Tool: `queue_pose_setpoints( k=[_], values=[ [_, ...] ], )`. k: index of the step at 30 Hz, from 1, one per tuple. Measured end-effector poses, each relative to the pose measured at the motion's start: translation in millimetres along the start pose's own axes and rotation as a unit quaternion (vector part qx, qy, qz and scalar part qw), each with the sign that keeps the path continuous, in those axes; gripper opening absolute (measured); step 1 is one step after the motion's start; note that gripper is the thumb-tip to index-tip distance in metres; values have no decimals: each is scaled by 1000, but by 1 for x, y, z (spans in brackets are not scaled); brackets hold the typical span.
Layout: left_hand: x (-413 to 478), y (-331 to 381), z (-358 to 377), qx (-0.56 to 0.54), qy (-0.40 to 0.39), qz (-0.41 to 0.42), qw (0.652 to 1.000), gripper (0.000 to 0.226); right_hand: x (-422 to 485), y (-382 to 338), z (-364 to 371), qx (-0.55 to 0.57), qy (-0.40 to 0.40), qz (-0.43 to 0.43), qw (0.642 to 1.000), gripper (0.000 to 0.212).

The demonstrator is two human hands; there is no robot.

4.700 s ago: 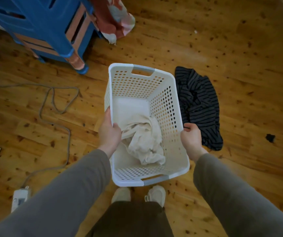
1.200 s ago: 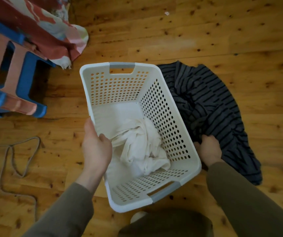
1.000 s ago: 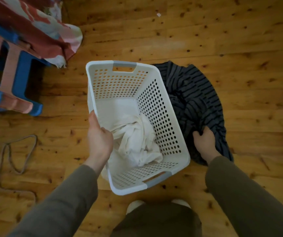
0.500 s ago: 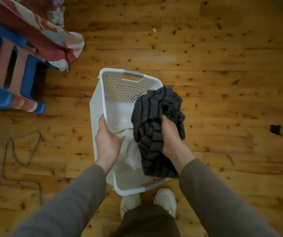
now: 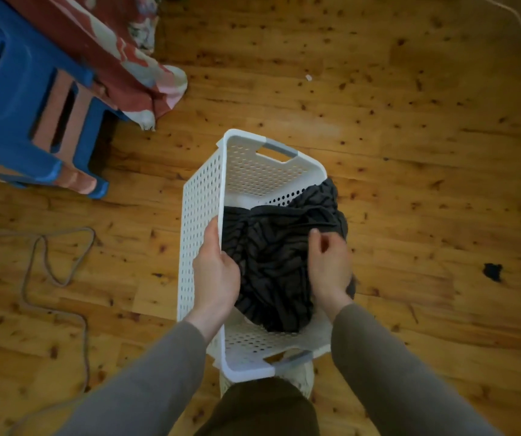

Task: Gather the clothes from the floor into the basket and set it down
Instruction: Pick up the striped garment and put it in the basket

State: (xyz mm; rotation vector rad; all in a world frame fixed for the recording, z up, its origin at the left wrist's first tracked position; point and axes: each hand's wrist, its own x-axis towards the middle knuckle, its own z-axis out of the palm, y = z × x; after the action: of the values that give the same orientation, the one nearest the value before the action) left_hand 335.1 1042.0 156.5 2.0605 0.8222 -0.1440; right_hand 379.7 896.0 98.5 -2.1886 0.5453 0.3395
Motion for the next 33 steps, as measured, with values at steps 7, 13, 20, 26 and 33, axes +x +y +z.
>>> queue_pose_setpoints(
  k=[7,13,20,26,33],
  values=[
    [-7,7,-20,-6,-18,22,1000,58,44,21,-20,153,-90,248,952,74],
    [-8,8,-32,-2,-17,34,999,58,34,26,-16,20,-12,152,988,30],
    [-10,12,-42,-13,-2,3,1000,61,2,10,-27,45,61,7,997,27],
    [-17,19,-39,-7,-5,-26,1000,62,-36,-22,-32,83,21,-96,992,24],
    [-18,29,-47,0,10,-16,1000,61,-67,-68,-17,141,-121,-162,969,21]
  ],
)
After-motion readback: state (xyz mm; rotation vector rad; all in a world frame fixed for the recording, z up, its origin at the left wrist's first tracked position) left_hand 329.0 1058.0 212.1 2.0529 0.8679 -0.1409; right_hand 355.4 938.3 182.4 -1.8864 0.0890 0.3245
